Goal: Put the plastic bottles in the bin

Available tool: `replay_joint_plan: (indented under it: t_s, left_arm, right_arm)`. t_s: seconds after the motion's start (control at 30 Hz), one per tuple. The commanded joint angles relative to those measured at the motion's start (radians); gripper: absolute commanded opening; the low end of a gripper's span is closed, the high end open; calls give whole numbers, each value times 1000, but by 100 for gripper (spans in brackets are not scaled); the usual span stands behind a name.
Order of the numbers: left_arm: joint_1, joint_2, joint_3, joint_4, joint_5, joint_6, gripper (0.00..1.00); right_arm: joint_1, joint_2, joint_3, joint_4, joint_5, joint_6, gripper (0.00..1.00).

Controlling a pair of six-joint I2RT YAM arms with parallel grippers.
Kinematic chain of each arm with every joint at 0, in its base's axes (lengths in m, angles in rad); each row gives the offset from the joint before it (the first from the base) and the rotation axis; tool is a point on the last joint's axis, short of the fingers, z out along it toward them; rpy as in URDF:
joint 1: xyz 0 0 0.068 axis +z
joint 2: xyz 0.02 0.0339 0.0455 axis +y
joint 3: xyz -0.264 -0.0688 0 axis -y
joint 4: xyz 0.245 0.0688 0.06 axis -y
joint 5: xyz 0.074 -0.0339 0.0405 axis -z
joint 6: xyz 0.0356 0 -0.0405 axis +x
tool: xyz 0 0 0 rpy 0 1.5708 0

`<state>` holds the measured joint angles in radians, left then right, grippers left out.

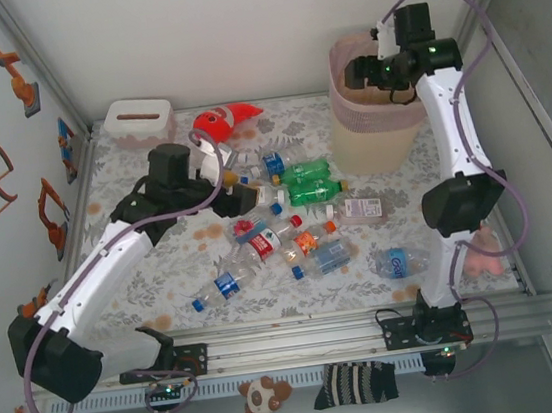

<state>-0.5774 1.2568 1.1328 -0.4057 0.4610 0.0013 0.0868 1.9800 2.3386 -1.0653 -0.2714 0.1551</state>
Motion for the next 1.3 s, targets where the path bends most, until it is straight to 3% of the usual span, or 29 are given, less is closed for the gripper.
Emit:
replay_joint_plan:
  t_s: [0.0,0.33,0.7,0.97,1.27]
  left_arm:
    - [-30,43,46,-102,-18,82,74]
    - [-147,142,74,-391,-225,154,70]
    - [-368,200,-40,-596,-527,150,75]
    - [-383,325,-74,-616,-572,223,78]
    - [-350,344,-151,-529,-578,274,81]
  right_arm:
    - [14,-69,-5,14,5,23,84]
    - [21,-209,-100,74,-21,51,84]
    - [30,-249,-170,96,-41,64,83]
    - [38,-264,-198,100,-37,63,83]
    - [39,-273,-214,100,-28,60,83]
